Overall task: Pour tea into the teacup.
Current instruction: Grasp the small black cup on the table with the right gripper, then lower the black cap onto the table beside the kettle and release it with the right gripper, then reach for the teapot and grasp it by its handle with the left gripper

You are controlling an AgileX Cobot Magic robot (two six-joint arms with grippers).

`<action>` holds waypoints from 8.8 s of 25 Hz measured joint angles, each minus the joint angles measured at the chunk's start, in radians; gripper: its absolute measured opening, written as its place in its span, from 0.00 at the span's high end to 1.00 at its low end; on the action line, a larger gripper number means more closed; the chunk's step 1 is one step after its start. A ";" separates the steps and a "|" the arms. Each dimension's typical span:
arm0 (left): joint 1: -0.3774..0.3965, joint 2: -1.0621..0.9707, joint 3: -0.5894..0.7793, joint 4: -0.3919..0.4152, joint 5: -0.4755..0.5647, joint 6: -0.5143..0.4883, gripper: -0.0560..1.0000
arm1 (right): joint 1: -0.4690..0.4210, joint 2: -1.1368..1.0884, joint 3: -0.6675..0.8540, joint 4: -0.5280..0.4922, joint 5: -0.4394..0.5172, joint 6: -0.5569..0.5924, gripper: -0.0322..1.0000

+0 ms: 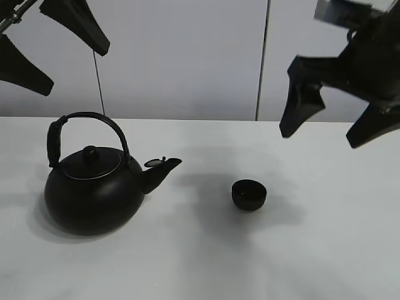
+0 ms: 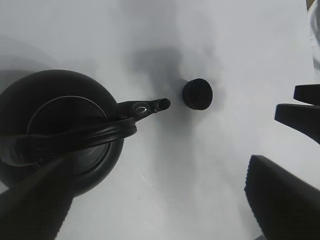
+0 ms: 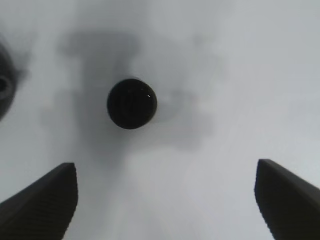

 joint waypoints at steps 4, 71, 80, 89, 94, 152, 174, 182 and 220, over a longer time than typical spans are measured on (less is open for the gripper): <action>0.000 0.000 0.000 0.000 0.000 0.000 0.32 | 0.011 0.078 -0.001 0.001 -0.079 0.001 0.33; 0.000 0.000 0.000 0.002 -0.004 0.000 0.32 | 0.332 0.397 -0.234 -0.179 -0.069 0.236 0.58; 0.000 0.000 0.000 0.002 -0.011 0.000 0.32 | 0.342 0.465 -0.234 -0.191 -0.065 0.239 0.58; 0.000 0.000 0.000 0.002 -0.018 0.000 0.32 | 0.342 0.478 -0.236 -0.195 -0.068 0.247 0.55; 0.000 0.000 0.000 0.002 -0.018 0.000 0.32 | 0.342 0.481 -0.236 -0.196 -0.059 0.246 0.32; 0.000 0.000 0.000 0.002 -0.020 0.000 0.32 | -0.370 -1.469 0.334 -0.132 0.519 -0.035 0.35; 0.000 0.000 0.000 0.002 -0.022 0.000 0.32 | -0.352 -1.538 0.512 -0.156 0.499 -0.083 0.35; 0.000 -0.008 -0.012 0.006 -0.090 0.037 0.32 | -0.352 -1.538 0.512 -0.159 0.498 -0.079 0.35; -0.279 0.045 1.028 0.444 -2.034 -0.126 0.33 | -0.349 -1.538 0.512 -0.159 0.493 -0.078 0.35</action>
